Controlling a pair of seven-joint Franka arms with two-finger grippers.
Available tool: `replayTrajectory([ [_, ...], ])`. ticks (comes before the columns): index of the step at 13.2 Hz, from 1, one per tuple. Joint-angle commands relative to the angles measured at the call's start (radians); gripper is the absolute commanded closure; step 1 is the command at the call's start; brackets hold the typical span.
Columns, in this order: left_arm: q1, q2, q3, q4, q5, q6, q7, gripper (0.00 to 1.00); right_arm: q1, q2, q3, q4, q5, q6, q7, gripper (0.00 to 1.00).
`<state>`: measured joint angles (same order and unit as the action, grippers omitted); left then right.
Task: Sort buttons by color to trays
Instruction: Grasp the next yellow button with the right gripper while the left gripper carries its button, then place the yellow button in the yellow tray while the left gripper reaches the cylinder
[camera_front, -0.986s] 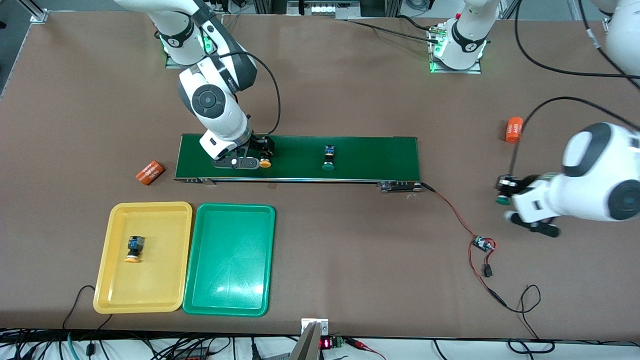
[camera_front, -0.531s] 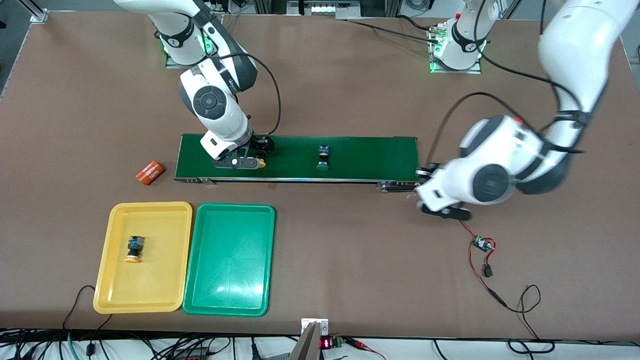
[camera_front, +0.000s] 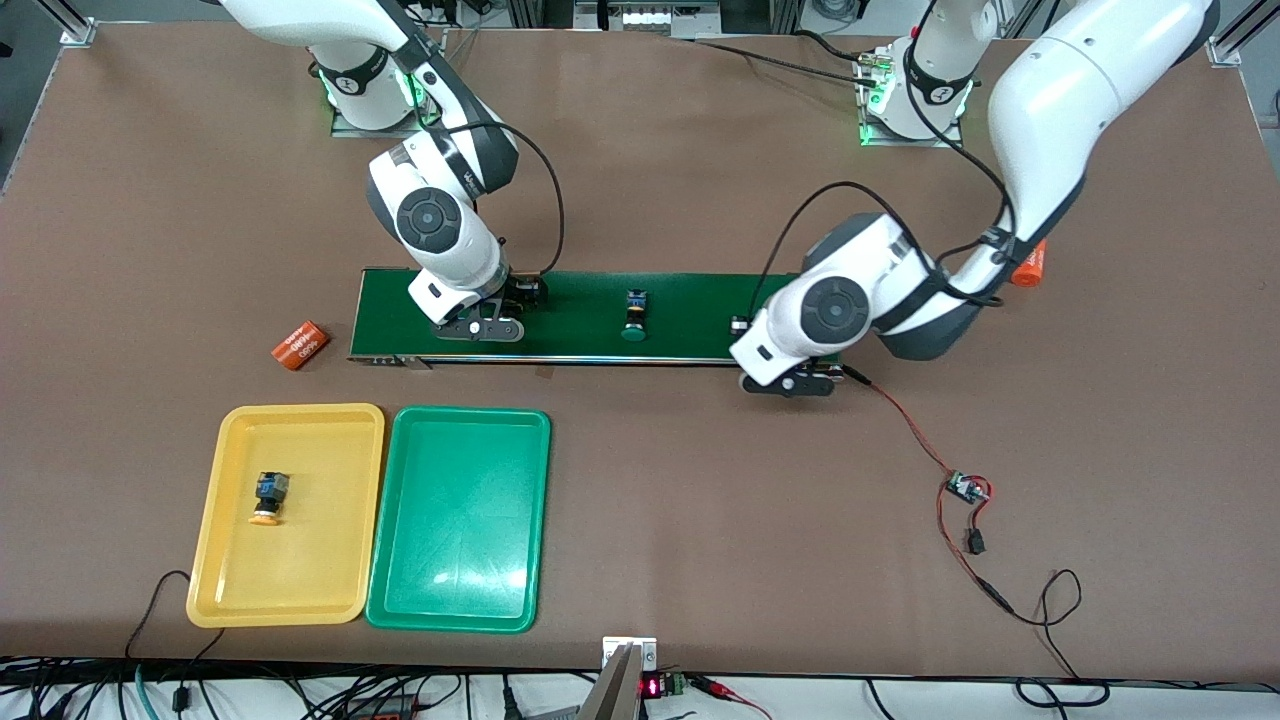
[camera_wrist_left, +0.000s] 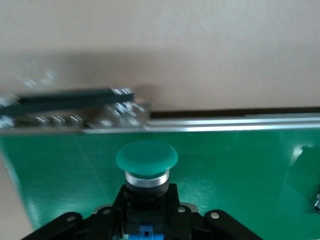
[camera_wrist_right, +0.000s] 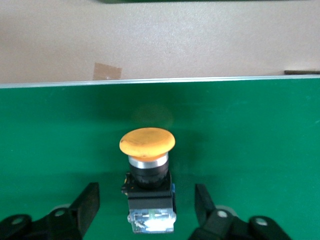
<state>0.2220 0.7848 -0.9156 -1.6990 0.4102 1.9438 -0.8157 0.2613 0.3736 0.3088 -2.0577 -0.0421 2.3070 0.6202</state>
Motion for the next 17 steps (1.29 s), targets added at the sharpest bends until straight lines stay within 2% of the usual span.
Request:
replayTrajectory([
  [1, -0.036, -0.024, -0.002, -0.047, -0.019, 0.023, -0.062, 0.86, -0.011, -0.005, 0.006, -0.016, -0.022, 0.012, 0.006, 0.5],
  [2, -0.039, -0.027, -0.002, -0.059, -0.008, 0.021, -0.062, 0.86, -0.014, -0.005, 0.006, -0.016, -0.033, 0.012, 0.004, 0.58],
  [3, -0.041, -0.029, -0.002, -0.071, -0.004, 0.024, -0.063, 0.82, -0.019, -0.004, 0.006, -0.016, -0.044, 0.012, 0.001, 0.6],
  [4, -0.042, -0.027, -0.002, -0.07, -0.004, 0.03, -0.063, 0.62, -0.027, 0.001, 0.004, -0.016, -0.045, 0.011, -0.002, 0.66],
  [5, -0.036, -0.032, -0.002, -0.064, -0.004, 0.032, -0.062, 0.28, -0.031, 0.001, 0.006, -0.016, -0.054, 0.009, -0.01, 0.72],
  [6, -0.024, -0.045, -0.006, -0.056, -0.004, 0.026, -0.057, 0.0, -0.039, -0.001, 0.004, -0.013, -0.059, 0.006, -0.017, 0.76],
  [8, 0.02, -0.103, -0.04, -0.051, -0.007, 0.006, -0.048, 0.0, -0.054, -0.021, 0.0, 0.02, -0.061, -0.004, -0.034, 0.77],
  [9, 0.058, -0.122, -0.078, -0.051, -0.008, -0.002, -0.051, 0.0, -0.071, -0.028, -0.002, 0.059, -0.061, -0.039, -0.055, 0.78],
  [12, 0.227, -0.139, -0.201, 0.027, -0.007, -0.199, -0.021, 0.0, -0.129, -0.022, -0.014, 0.216, -0.061, -0.133, -0.14, 0.78],
  [14, 0.261, -0.137, -0.194, 0.097, -0.004, -0.336, 0.086, 0.0, -0.143, -0.001, -0.045, 0.287, -0.079, -0.133, -0.178, 0.79],
  [17, 0.399, -0.136, -0.19, 0.105, -0.001, -0.451, 0.269, 0.0, -0.169, 0.074, -0.091, 0.402, -0.156, -0.127, -0.246, 0.79],
])
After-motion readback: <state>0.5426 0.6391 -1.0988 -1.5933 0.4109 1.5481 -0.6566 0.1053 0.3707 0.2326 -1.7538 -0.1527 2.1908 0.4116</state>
